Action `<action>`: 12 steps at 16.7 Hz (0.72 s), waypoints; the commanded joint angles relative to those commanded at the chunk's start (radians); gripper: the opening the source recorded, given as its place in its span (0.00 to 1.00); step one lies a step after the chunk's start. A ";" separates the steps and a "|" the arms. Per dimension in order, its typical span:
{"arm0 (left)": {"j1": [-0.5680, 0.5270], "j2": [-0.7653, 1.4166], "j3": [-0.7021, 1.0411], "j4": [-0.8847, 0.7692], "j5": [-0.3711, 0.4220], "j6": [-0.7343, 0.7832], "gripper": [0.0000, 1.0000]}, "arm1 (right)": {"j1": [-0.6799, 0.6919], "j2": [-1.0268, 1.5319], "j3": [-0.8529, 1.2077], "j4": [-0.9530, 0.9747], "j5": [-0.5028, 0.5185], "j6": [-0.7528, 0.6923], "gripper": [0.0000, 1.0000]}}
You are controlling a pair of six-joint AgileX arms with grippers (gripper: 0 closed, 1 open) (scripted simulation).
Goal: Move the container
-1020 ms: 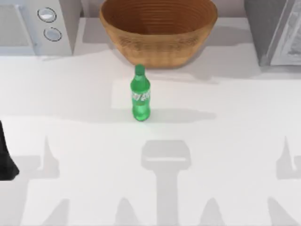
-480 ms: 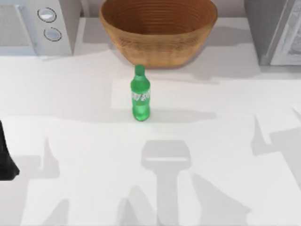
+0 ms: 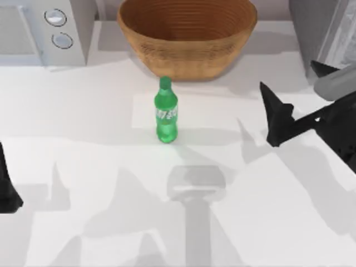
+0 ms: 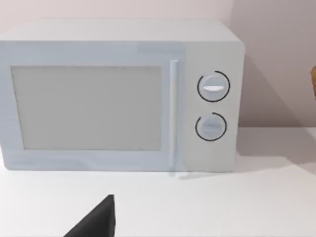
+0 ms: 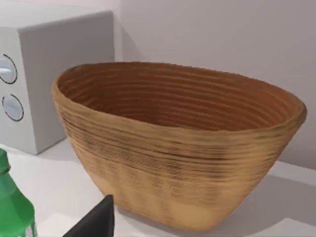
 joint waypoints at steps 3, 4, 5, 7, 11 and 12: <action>0.000 0.000 0.000 0.000 0.000 0.000 1.00 | 0.080 0.318 0.076 0.212 -0.017 0.001 1.00; 0.000 0.000 0.000 0.000 0.000 0.000 1.00 | 0.105 0.410 0.099 0.277 -0.022 0.002 1.00; 0.000 0.000 0.000 0.000 0.000 0.000 1.00 | 0.127 0.493 0.122 0.338 -0.026 0.002 1.00; 0.000 0.000 0.000 0.000 0.000 0.000 1.00 | 0.167 0.632 0.163 0.447 -0.035 0.004 1.00; 0.000 0.000 0.000 0.000 0.000 0.000 1.00 | 0.219 0.804 0.224 0.596 -0.045 0.006 1.00; 0.000 0.000 0.000 0.000 0.000 0.000 1.00 | 0.225 0.824 0.231 0.615 -0.046 0.006 1.00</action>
